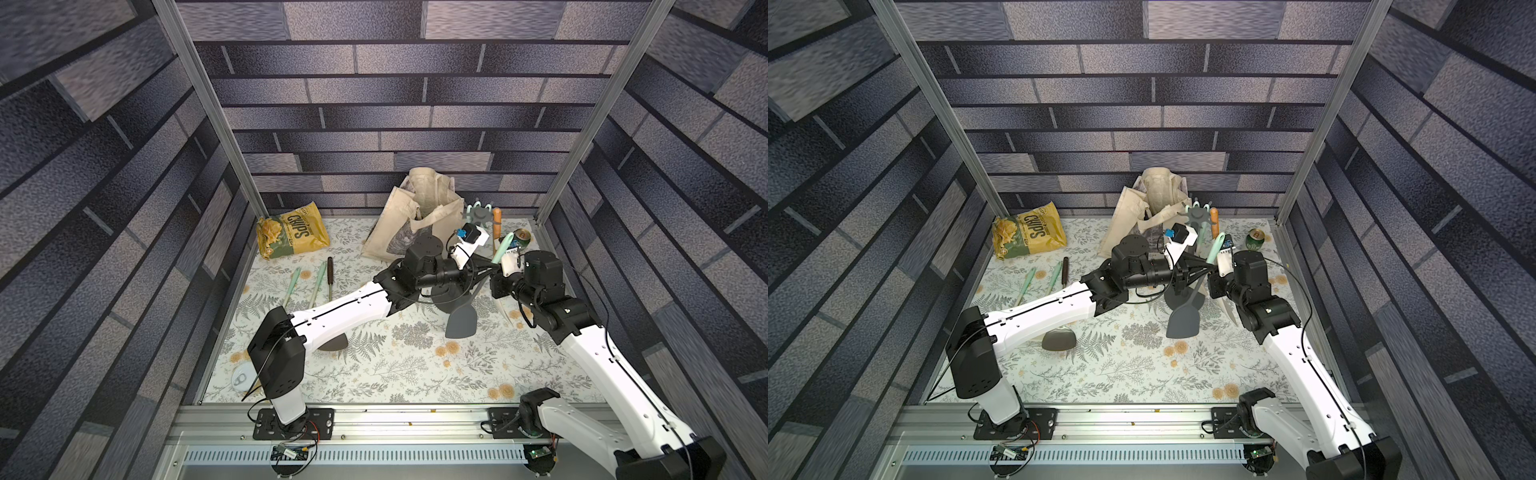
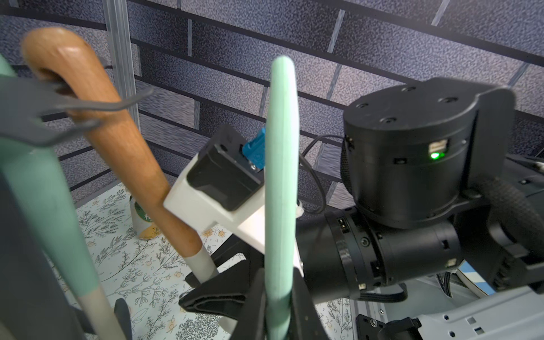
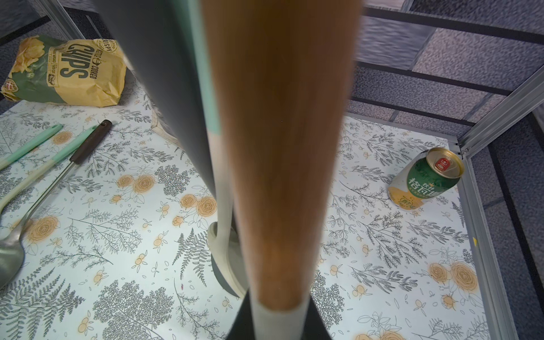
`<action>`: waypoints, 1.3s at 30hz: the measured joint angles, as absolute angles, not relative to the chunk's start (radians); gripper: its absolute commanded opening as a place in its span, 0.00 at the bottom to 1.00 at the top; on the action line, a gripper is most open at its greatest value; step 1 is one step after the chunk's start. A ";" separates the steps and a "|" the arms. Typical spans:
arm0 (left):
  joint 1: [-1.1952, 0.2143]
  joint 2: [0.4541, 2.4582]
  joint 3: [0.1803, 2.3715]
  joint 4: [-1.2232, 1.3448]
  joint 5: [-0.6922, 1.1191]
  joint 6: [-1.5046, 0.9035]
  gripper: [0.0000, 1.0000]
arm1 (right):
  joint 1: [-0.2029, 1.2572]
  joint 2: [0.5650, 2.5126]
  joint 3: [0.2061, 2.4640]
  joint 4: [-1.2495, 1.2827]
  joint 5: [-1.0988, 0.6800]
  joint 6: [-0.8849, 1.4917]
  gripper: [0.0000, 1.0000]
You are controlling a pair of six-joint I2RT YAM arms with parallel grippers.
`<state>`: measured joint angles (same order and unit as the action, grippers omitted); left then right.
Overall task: Take the spatula off the kitchen utensil rack
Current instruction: Take off the spatula from the rack, then place the spatula at the center of the board.
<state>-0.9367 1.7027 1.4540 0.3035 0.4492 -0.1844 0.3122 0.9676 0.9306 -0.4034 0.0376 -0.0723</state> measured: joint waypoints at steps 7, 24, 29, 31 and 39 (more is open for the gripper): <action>-0.921 1.633 1.454 0.250 0.450 -0.164 0.03 | 0.312 0.968 0.930 -0.402 0.038 -0.071 0.00; -0.823 1.540 1.454 0.121 0.521 -0.160 0.03 | 0.312 0.967 0.925 -0.392 0.037 -0.069 0.00; -0.754 1.526 1.459 0.035 0.574 -0.154 0.04 | 0.312 0.967 0.925 -0.392 0.037 -0.069 0.00; -0.699 1.514 1.458 0.007 0.593 -0.155 0.04 | 0.312 0.966 0.925 -0.393 0.037 -0.069 0.00; -0.574 1.417 1.456 -0.079 0.628 -0.156 0.04 | 0.312 0.966 0.925 -0.392 0.037 -0.069 0.00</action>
<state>-0.5743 1.4166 1.4555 -0.0788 0.6281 -0.1558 0.3122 0.9665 0.9245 -0.3923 0.0368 -0.0689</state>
